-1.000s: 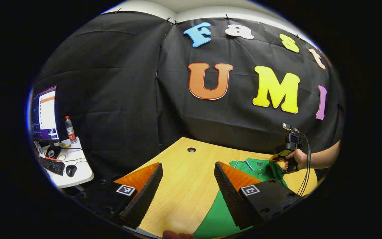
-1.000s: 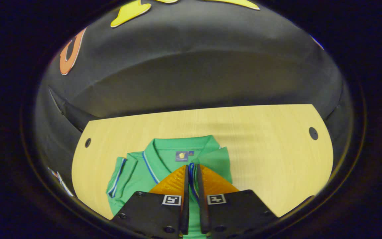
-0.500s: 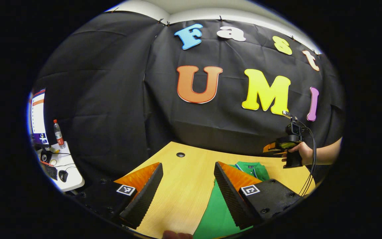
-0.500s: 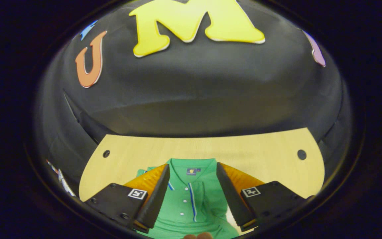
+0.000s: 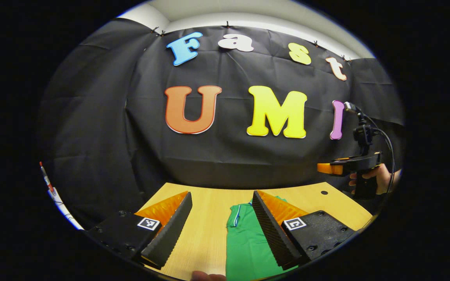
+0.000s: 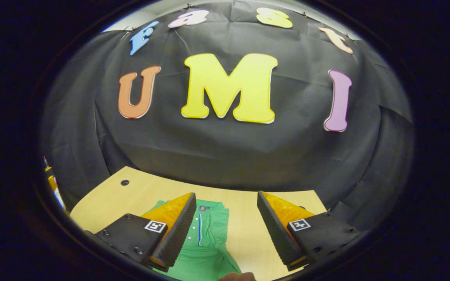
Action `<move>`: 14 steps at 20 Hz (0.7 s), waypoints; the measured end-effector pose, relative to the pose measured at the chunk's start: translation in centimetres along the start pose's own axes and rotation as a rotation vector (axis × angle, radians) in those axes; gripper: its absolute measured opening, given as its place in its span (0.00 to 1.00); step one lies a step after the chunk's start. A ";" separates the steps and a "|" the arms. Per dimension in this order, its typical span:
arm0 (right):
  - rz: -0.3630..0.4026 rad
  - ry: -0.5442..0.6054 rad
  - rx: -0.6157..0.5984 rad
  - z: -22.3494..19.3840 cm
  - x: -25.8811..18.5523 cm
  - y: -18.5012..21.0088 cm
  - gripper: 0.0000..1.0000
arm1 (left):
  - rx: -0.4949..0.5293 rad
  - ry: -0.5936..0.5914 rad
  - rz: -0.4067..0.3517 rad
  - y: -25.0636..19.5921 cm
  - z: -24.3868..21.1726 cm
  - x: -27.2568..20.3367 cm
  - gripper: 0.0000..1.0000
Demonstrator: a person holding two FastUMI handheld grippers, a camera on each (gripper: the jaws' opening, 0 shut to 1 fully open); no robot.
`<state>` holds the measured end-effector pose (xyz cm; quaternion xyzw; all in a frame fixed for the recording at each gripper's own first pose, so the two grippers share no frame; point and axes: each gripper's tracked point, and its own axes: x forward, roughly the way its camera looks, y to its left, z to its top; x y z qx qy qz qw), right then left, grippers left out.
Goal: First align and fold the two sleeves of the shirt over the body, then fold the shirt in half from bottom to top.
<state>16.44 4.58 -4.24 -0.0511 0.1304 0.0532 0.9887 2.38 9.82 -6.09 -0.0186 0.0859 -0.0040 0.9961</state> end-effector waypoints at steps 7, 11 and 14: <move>0.010 -0.013 0.106 0.5 -11.0 -1.2 0.93 | 0.024 0.034 -0.097 -2.6 -1.7 6.7 0.99; -0.059 -0.019 0.072 0.9 -13.5 -4.8 0.98 | 0.047 0.044 -0.112 -3.2 -3.4 11.4 0.99; -0.089 0.001 0.084 0.3 -14.4 -5.9 0.98 | 0.061 0.052 -0.122 -3.4 -5.0 14.7 0.99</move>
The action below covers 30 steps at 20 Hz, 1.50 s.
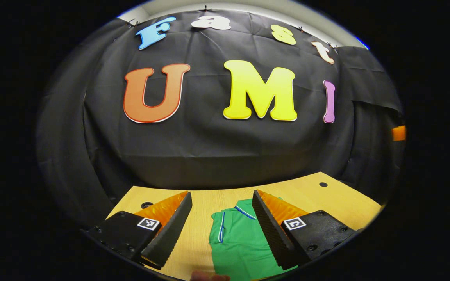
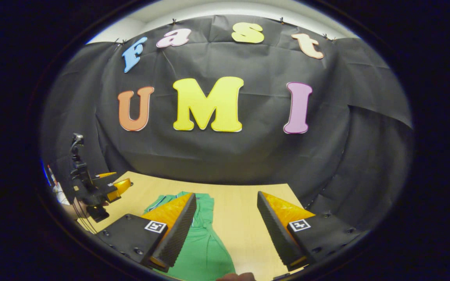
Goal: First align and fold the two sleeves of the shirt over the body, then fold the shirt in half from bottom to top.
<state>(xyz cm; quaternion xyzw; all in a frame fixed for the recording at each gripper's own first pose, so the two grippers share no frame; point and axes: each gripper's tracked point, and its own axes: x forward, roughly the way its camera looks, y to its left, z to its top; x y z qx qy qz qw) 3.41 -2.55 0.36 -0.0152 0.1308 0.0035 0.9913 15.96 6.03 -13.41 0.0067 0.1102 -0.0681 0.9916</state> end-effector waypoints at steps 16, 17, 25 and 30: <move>-0.085 0.183 0.108 -6.3 0.5 -5.9 0.93 | 0.025 0.230 -0.011 1.1 -12.3 15.6 0.99; -0.091 0.187 0.116 -6.5 0.5 -6.2 0.93 | 0.039 0.240 -0.004 1.3 -12.9 16.2 0.99; -0.110 0.239 0.141 -8.3 1.9 -7.9 0.98 | 0.048 0.353 0.044 2.4 -18.6 18.2 0.90; -0.098 0.260 0.178 -9.2 2.4 -7.8 0.98 | 0.047 0.424 -0.003 1.0 -19.6 17.7 0.22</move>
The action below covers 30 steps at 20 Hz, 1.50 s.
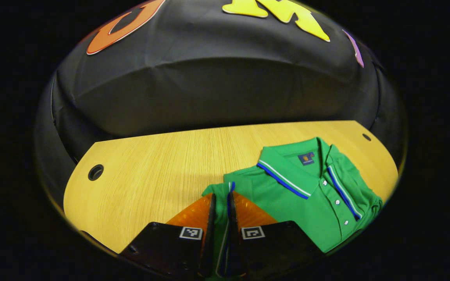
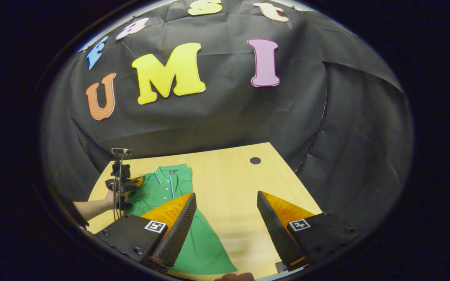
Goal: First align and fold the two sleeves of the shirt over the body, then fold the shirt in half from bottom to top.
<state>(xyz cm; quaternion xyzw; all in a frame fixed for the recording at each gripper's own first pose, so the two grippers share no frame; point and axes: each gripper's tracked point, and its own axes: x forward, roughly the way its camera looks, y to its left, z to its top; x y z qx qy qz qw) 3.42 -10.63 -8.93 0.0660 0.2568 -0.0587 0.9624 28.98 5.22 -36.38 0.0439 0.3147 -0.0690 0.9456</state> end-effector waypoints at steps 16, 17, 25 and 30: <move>0.058 0.006 0.114 -2.0 -1.1 -0.1 0.94 | -0.013 -0.122 0.037 -2.4 6.9 -4.6 0.04; 0.058 0.004 0.124 -2.1 -1.4 -0.3 0.94 | 0.015 -0.118 0.065 -2.8 7.1 -4.7 0.04; -0.011 0.003 0.209 -3.2 -3.2 -4.9 0.93 | -0.016 -0.032 0.023 -11.1 5.2 -3.5 0.09; -0.019 0.005 0.228 -3.7 -2.9 -5.7 0.98 | -0.021 -0.006 -0.098 -15.6 3.6 -4.9 0.52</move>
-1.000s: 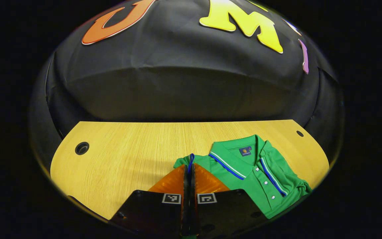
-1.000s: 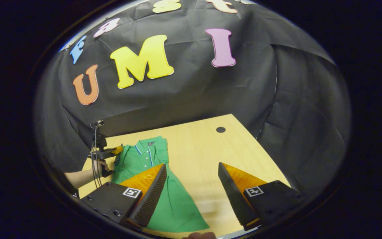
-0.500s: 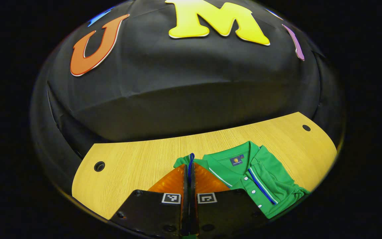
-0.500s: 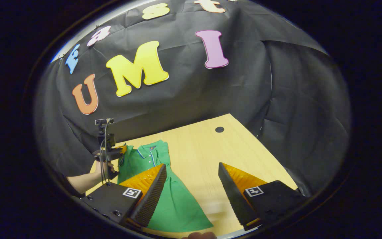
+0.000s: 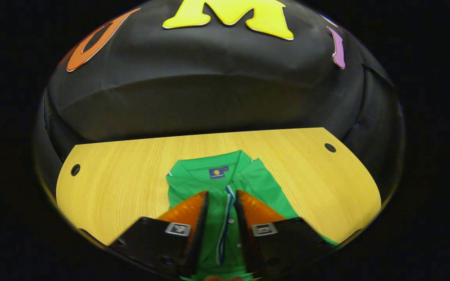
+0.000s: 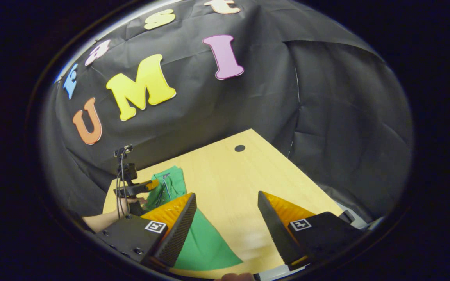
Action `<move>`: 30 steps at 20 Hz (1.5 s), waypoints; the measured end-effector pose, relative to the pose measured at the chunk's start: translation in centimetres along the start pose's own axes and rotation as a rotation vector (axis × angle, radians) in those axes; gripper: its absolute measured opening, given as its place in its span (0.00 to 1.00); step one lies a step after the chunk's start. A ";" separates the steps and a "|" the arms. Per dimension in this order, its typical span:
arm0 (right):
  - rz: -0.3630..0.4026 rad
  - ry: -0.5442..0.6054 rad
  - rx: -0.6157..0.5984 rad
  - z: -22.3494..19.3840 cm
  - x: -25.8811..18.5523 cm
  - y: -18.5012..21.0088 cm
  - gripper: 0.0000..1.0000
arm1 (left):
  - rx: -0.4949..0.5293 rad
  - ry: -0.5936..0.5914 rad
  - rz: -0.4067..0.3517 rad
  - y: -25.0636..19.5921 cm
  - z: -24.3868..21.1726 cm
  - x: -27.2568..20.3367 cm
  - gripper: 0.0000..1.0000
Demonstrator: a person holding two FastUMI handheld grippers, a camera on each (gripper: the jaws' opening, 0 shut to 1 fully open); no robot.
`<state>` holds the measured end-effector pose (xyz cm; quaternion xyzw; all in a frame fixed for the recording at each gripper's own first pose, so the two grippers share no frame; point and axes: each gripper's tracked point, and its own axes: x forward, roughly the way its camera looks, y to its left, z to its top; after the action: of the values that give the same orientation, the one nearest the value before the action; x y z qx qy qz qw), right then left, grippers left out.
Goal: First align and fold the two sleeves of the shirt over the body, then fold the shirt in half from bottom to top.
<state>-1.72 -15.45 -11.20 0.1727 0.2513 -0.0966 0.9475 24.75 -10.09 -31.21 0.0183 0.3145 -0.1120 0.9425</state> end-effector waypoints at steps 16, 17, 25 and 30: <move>0.283 0.022 -0.218 -2.0 2.6 10.6 0.93 | -0.028 -0.085 0.026 8.0 -3.6 -20.6 0.99; 0.295 0.042 -0.237 -2.5 3.0 10.8 0.98 | -0.031 -0.073 0.022 8.6 -4.6 -21.6 0.99; 0.301 0.240 -0.455 -9.9 3.5 7.9 0.98 | -0.093 0.189 -0.074 8.8 -17.9 -29.4 1.00; 0.312 0.362 -0.550 -14.9 1.9 5.3 0.98 | -0.078 0.380 -0.169 6.2 -25.2 -34.0 1.00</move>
<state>-5.27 -5.12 -22.85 -0.0378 0.4022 0.1524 0.9020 -15.17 5.42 -31.35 -0.0239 0.4910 -0.1731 0.8534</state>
